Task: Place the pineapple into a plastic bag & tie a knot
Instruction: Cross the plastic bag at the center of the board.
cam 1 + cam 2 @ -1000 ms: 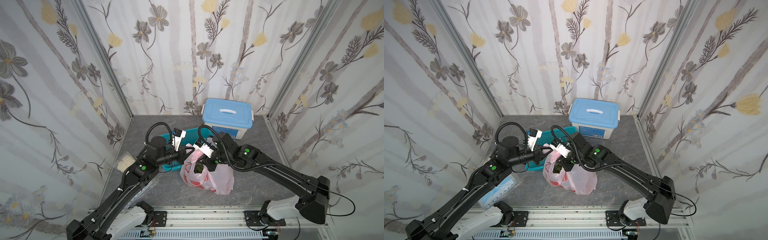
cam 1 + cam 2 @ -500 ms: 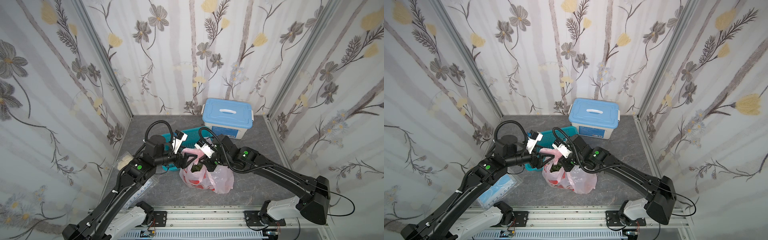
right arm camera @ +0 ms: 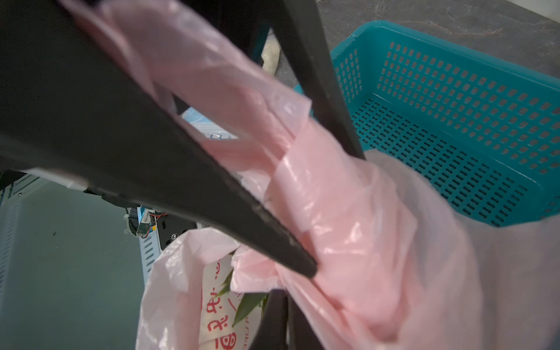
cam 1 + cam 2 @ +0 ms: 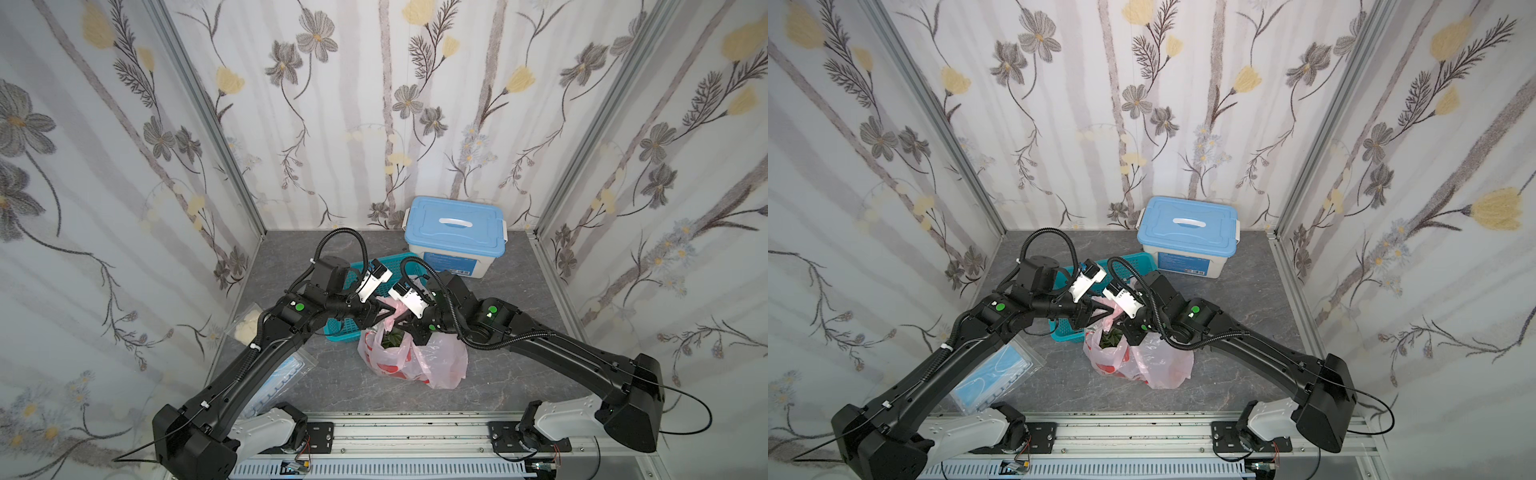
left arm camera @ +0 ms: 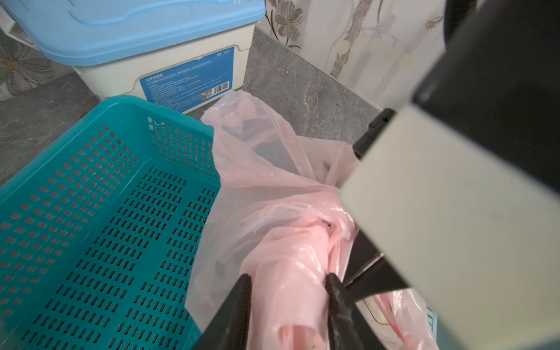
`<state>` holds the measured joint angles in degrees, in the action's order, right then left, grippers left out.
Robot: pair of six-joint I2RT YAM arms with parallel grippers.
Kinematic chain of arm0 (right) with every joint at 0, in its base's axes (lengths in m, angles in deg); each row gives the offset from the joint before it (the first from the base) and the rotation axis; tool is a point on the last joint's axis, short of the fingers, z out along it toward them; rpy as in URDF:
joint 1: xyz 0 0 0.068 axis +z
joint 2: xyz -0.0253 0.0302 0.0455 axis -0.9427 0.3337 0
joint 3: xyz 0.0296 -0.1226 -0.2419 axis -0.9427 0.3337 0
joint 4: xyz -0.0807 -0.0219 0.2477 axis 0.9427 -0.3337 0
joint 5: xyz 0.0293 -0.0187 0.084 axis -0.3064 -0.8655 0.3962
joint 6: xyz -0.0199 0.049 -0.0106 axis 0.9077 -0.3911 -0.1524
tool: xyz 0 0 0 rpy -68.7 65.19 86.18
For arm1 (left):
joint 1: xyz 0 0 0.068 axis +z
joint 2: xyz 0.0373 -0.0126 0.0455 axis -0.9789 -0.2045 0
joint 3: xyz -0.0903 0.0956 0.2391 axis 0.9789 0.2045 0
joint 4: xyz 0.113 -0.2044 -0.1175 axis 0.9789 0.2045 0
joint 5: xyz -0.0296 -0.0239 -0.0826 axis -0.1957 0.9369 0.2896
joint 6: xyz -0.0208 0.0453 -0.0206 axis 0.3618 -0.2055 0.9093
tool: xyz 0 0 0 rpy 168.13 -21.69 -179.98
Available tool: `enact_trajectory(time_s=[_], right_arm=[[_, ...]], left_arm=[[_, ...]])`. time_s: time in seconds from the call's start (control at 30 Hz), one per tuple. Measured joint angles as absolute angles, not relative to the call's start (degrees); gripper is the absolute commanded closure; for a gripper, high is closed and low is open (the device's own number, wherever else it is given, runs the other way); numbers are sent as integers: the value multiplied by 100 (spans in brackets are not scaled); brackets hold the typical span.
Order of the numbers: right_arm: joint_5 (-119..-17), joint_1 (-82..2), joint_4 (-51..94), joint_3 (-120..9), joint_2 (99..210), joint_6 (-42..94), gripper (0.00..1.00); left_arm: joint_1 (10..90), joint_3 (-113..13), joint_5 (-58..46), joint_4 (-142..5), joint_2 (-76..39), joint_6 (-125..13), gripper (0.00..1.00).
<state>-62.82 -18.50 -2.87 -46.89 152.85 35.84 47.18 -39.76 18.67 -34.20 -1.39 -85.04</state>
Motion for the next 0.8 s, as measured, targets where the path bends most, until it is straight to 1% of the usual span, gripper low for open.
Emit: enact_trajectory(time_s=[0.1,0.13,0.2,0.23,0.27,0.33,0.37,0.43,0.47,0.57,0.6,0.63,0.7,0.73,0.77,0.8], right_arm=[[-6273,-1869,-258,-4636,15193,3584,100],[-6273,-1878,-260,-4621,15171,3584,100],[-6275,-1893,-265,-4601,15145,3584,100],[-6275,-1896,-265,-4597,15141,3587,100],[-6275,-1898,-267,-4597,15134,3589,100],[-6269,-1898,-274,-4592,15115,3608,100],[-6256,-1898,-276,-4590,15099,3626,99],[-6208,-1898,-276,-4588,15086,3670,92],[-6175,-1898,-276,-4588,15086,3694,86],[-5895,-1963,-335,-4671,15069,3709,60],[-5755,-2018,-381,-4732,15018,3709,54],[-5602,-2101,-453,-4811,14933,3705,50],[-5272,-2339,-562,-4990,14667,3646,46],[-5104,-2510,-549,-5051,14509,3530,46],[-4960,-2680,-518,-5078,14369,3480,48],[-4824,-2873,-503,-5078,14234,3388,52]], left_arm=[[4718,-3992,2064,-3241,-159,-8703,64],[4718,-3992,2112,-3204,-161,-8749,67],[4718,-3992,2197,-3125,-170,-8836,81],[4720,-3992,2219,-3090,-176,-8869,85],[4718,-3992,2241,-3068,-189,-8913,87],[4718,-3992,2252,-3072,-218,-8954,87],[4718,-3992,2256,-3083,-237,-8954,89],[4718,-3996,2280,-3110,-279,-8954,96],[4718,-4009,2285,-3116,-305,-8954,99],[4718,-4024,2298,-3134,-329,-8974,100],[4718,-4022,2285,-3136,-314,-9000,100],[4713,-3994,2245,-3171,-277,-9055,100],[4696,-3867,2160,-3278,-148,-9177,100],[4676,-3767,2106,-3352,-60,-9262,100],[4661,-3668,2071,-3442,14,-9324,100],[4648,-3546,2040,-3575,95,-9409,100]])
